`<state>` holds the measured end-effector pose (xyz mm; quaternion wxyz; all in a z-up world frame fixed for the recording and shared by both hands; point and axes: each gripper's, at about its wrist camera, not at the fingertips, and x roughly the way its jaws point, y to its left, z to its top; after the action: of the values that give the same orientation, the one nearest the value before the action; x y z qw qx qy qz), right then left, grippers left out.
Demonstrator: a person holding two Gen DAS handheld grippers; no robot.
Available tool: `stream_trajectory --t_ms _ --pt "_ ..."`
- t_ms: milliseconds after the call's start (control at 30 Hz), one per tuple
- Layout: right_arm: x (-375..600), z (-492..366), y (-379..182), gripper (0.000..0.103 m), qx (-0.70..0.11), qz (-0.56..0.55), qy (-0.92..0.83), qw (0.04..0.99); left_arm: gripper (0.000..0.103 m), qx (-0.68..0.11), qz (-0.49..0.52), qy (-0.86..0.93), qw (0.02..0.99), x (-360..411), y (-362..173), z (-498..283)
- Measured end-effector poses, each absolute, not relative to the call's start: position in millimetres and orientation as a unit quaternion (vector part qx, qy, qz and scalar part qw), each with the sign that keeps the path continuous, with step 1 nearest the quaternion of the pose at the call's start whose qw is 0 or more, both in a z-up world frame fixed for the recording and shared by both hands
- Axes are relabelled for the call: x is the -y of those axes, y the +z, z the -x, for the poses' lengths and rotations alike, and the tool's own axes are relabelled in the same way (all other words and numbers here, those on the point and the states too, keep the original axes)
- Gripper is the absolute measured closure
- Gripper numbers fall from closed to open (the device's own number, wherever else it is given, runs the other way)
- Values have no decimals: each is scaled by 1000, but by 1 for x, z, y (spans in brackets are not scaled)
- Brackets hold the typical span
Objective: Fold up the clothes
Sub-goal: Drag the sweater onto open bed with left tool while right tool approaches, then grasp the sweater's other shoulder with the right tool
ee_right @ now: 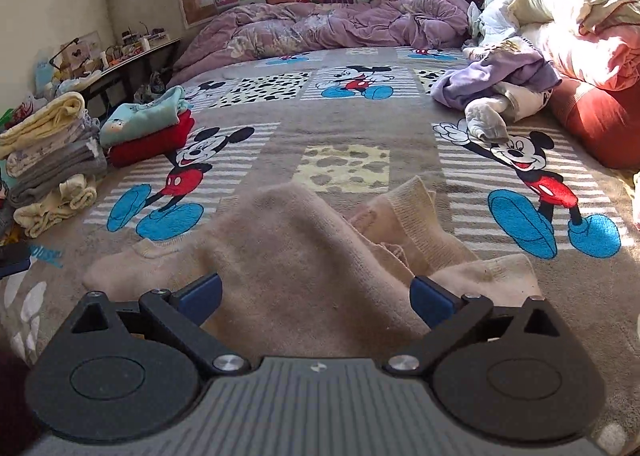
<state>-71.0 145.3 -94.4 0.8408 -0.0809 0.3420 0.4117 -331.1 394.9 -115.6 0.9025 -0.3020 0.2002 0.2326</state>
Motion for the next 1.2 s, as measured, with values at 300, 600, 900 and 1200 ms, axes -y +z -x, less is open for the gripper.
stream_trajectory --t_ms 300,600,900,1200 --pt "-188 27 -97 9 -346 129 457 809 39 -250 267 203 908 -414 -151 282" --pt "-276 -38 -92 9 -366 190 547 729 39 -280 285 134 907 -449 -179 254" --pt "-360 -90 -158 29 -495 244 592 587 46 -294 297 108 902 -453 -194 251" --pt "-343 -71 -147 84 -459 206 633 588 69 -294 282 108 907 -446 -190 254"
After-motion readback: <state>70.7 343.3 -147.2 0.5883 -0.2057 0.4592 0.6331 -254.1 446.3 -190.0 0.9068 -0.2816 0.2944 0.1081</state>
